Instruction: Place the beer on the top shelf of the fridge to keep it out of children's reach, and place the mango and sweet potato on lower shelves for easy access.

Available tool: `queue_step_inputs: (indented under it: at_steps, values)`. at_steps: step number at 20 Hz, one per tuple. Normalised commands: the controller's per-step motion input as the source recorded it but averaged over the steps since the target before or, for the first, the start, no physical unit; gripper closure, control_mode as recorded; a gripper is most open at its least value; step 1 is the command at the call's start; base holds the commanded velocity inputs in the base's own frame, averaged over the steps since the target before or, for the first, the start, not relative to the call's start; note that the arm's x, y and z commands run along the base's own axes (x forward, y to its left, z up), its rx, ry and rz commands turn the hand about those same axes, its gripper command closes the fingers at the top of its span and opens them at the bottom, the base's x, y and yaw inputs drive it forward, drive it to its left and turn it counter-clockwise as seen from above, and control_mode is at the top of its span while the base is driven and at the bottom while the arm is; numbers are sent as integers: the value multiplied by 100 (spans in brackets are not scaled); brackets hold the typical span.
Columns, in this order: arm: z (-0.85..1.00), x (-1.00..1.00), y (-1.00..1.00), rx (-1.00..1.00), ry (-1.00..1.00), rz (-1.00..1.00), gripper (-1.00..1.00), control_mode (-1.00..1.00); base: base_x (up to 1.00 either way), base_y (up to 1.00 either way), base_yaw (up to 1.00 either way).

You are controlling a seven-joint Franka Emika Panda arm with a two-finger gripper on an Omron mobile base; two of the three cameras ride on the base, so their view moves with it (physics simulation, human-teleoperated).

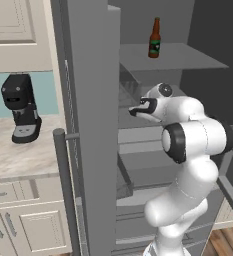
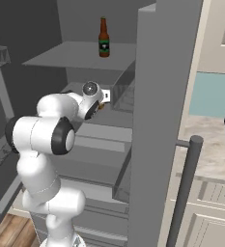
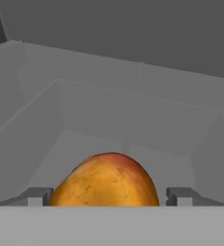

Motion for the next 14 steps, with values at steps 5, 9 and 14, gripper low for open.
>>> queue_step_inputs:
  at_steps: [5, 9, 14]
  values:
    - [6, -15, 0, 0, 2, 0, -100, -100, 0, 0, 0]
    - [31, -41, -1, 0, 12, 0, -100, -100, 0, 0, 0]
    - [4, -95, 0, -3, 17, 0, -100, -100, 0, 0, 0]
